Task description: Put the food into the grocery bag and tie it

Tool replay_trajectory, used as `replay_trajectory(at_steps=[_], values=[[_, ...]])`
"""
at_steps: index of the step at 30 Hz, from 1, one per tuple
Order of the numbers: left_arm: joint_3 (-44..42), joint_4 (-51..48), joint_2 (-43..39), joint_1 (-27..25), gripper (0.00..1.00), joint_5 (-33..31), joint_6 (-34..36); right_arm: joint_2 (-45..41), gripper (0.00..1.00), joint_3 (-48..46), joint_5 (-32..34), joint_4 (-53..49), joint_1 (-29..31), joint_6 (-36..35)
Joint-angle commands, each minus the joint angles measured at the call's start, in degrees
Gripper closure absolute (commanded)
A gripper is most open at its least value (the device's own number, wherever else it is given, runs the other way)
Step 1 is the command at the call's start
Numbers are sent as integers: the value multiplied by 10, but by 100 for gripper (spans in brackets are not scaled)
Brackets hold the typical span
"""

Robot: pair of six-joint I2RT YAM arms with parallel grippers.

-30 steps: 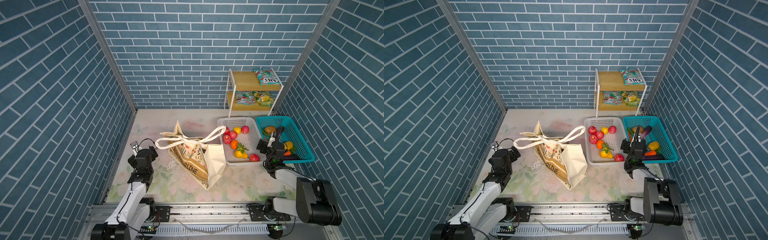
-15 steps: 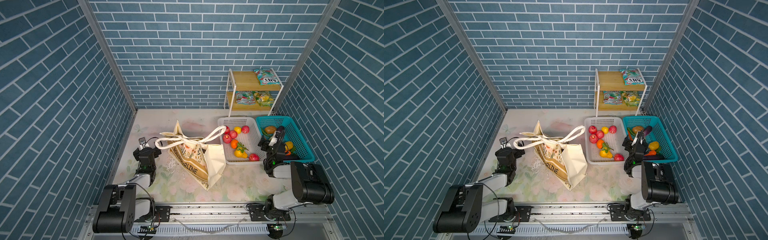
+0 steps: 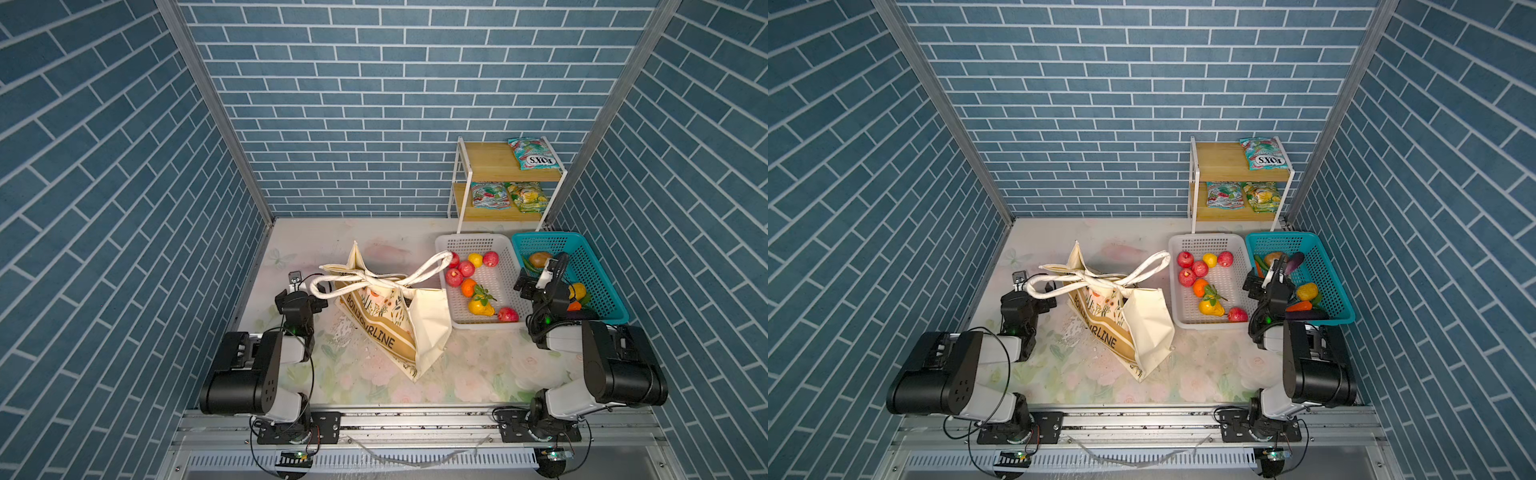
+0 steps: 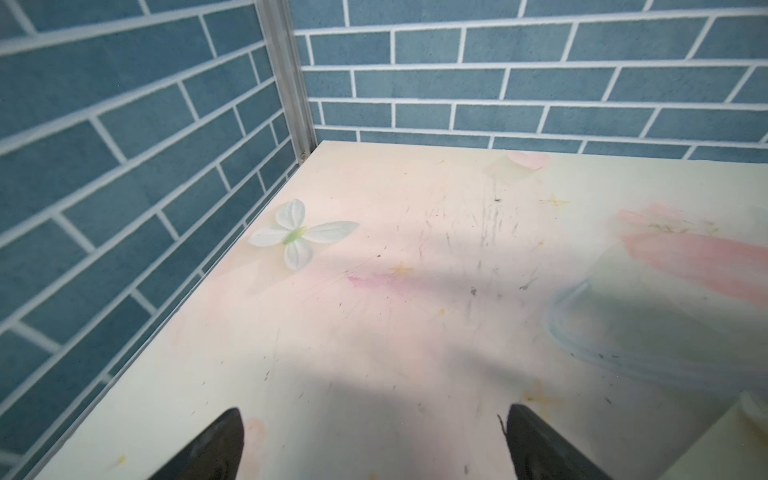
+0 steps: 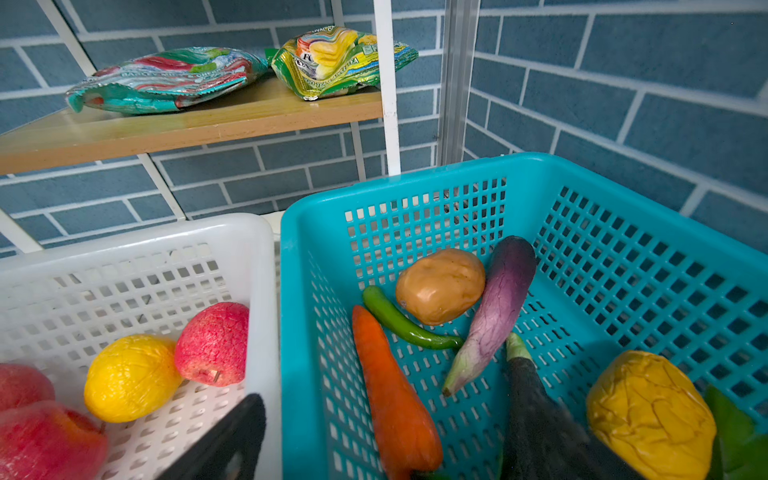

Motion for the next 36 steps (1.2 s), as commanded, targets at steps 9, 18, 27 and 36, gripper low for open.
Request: replay_trajectory(at_steps=[9, 18, 27, 36], values=[[30, -24, 12, -7, 0, 32, 29, 15, 1, -6, -7, -57, 5, -23], [28, -18, 15, -15, 0, 17, 35, 16, 1, 9, -75, -85, 9, -55], [29, -19, 16, -23, 0, 4, 39, 16, 1, 10, -74, -86, 9, -55], [33, -25, 16, -23, 0, 12, 43, 17, 1, 9, -71, -86, 10, -55]])
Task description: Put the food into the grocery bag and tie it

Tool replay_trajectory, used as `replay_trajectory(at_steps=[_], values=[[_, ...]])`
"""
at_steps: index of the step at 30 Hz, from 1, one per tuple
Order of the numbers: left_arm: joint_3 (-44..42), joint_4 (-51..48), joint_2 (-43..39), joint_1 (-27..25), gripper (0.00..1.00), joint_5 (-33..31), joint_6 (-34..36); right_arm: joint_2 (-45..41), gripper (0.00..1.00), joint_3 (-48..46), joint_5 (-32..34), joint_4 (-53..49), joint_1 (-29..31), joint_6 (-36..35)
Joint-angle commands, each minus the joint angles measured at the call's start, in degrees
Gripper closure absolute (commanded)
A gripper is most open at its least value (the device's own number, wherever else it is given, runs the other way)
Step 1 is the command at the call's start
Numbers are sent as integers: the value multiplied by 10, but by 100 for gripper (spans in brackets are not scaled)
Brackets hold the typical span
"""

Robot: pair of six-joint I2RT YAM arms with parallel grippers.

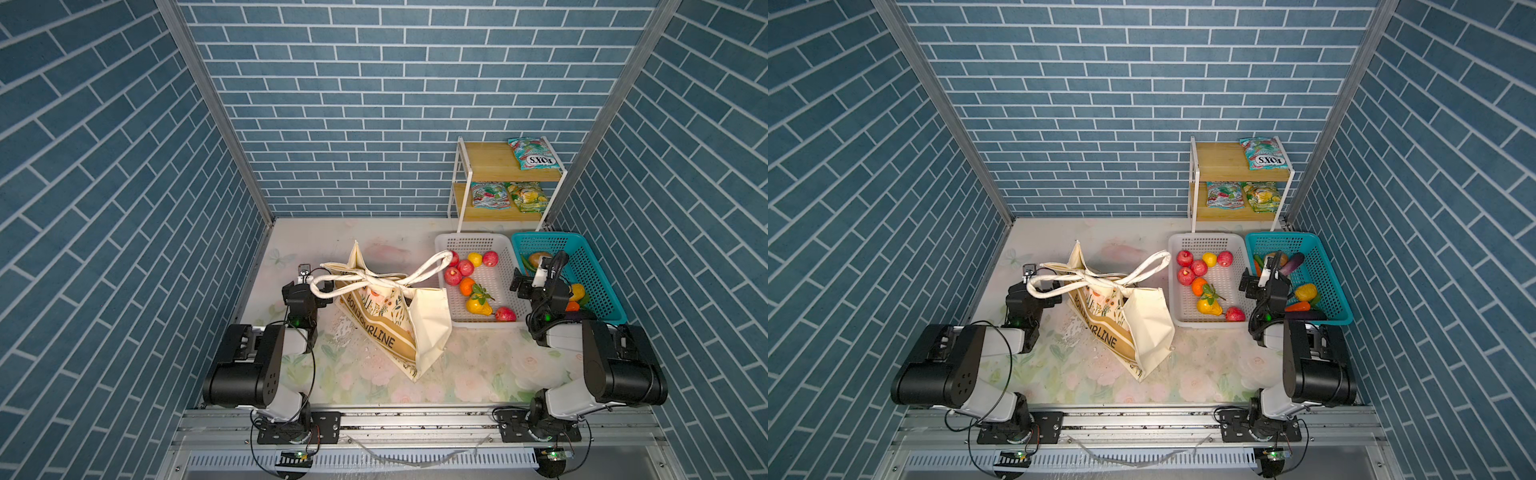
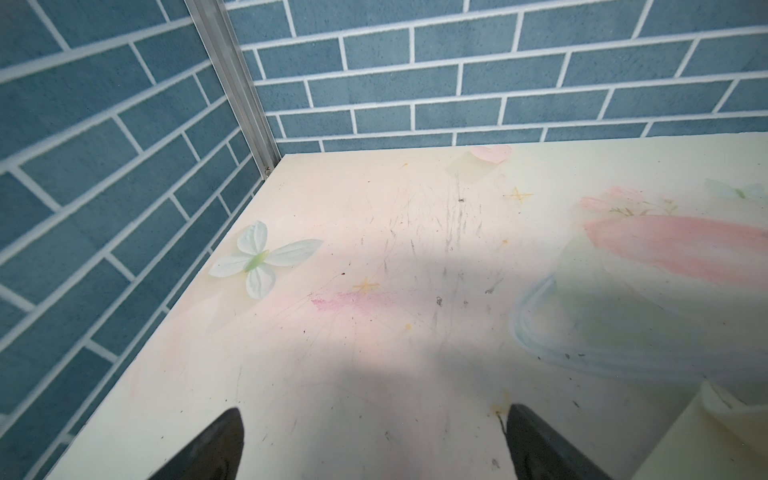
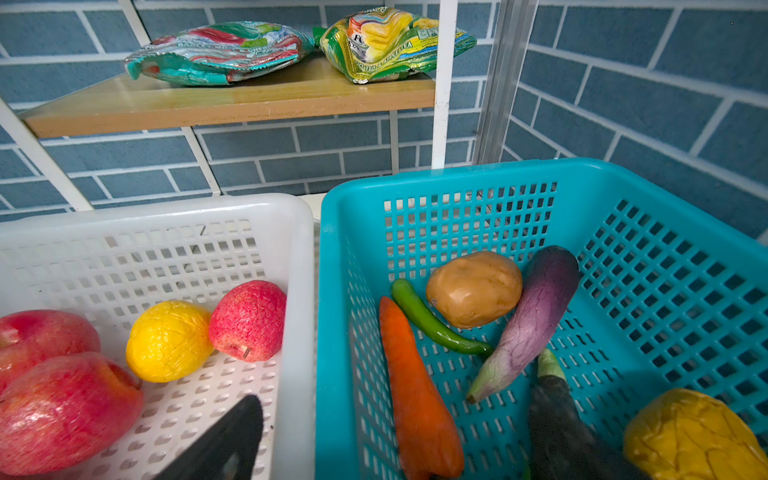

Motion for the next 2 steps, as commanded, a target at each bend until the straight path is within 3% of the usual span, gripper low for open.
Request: replay_trajectory(at_steps=[1, 2], values=[[8, -3, 5, -4, 0, 2, 7, 16, 1, -6, -17, -58, 8, -22], [8, -2, 5, -4, 0, 1, 7, 16, 1, -6, -17, -58, 7, -21]])
